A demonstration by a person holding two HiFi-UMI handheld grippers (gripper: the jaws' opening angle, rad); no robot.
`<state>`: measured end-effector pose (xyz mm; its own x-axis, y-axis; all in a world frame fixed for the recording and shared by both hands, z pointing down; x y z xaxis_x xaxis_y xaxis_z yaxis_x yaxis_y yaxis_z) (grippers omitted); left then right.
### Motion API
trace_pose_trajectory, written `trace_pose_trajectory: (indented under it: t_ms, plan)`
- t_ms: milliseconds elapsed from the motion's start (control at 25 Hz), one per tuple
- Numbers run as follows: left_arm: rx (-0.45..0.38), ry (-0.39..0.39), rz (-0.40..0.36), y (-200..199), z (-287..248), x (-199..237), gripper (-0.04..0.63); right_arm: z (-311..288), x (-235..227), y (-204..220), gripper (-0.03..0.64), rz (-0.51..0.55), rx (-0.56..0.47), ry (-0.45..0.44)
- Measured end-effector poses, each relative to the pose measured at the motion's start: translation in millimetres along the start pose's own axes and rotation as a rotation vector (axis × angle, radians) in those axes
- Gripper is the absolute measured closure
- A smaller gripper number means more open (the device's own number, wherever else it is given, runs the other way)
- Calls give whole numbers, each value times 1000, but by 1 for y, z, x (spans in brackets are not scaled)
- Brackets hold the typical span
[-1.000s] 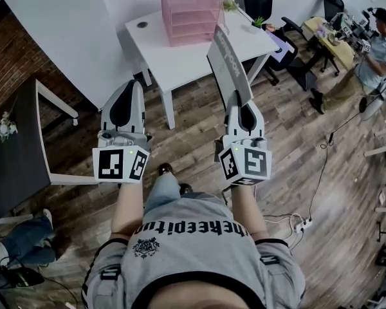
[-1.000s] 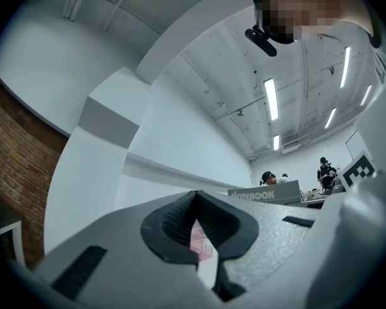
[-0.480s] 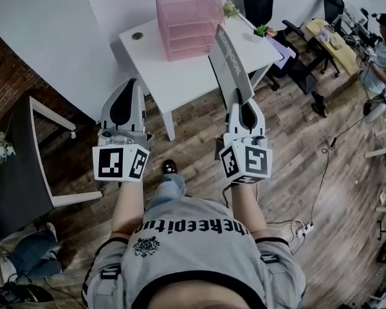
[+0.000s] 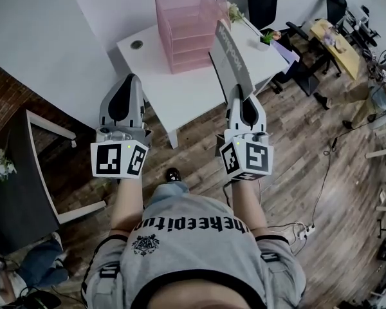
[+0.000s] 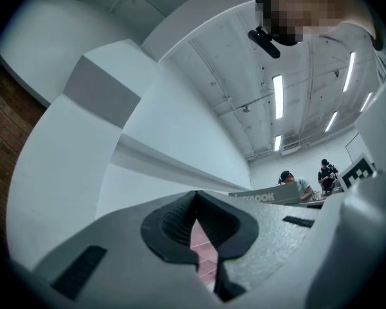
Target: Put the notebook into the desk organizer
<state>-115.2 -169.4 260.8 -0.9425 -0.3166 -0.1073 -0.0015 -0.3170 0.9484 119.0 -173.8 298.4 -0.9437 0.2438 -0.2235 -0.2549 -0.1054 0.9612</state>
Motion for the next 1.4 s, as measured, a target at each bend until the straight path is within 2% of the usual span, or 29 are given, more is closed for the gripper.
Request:
trace_pose_trajectory:
  t_ms: [440, 760, 1000, 1400]
  plan:
    - [-11, 37, 9, 23, -58, 49, 592, -74, 8, 10, 607, 63, -6, 35]
    - [-11, 72, 16, 39, -84, 76, 592, -117, 15, 22, 607, 212, 12, 47]
    - [3, 85, 25, 52, -92, 89, 592, -145, 25, 28, 607, 423, 24, 37]
    - [26, 74, 33, 69, -106, 104, 592, -192, 25, 54, 607, 906, 87, -18]
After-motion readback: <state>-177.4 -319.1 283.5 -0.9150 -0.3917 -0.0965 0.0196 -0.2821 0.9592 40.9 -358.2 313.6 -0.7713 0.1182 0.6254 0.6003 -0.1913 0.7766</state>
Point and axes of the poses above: the fingertips, and each gripper's own axes: z backward along the fingers, x to its left, y out of its underside, the point moved 2 cm from there along z, backward along the fingers, and after that the axes turned 8 degrees about -z, right-handed, at the moved point
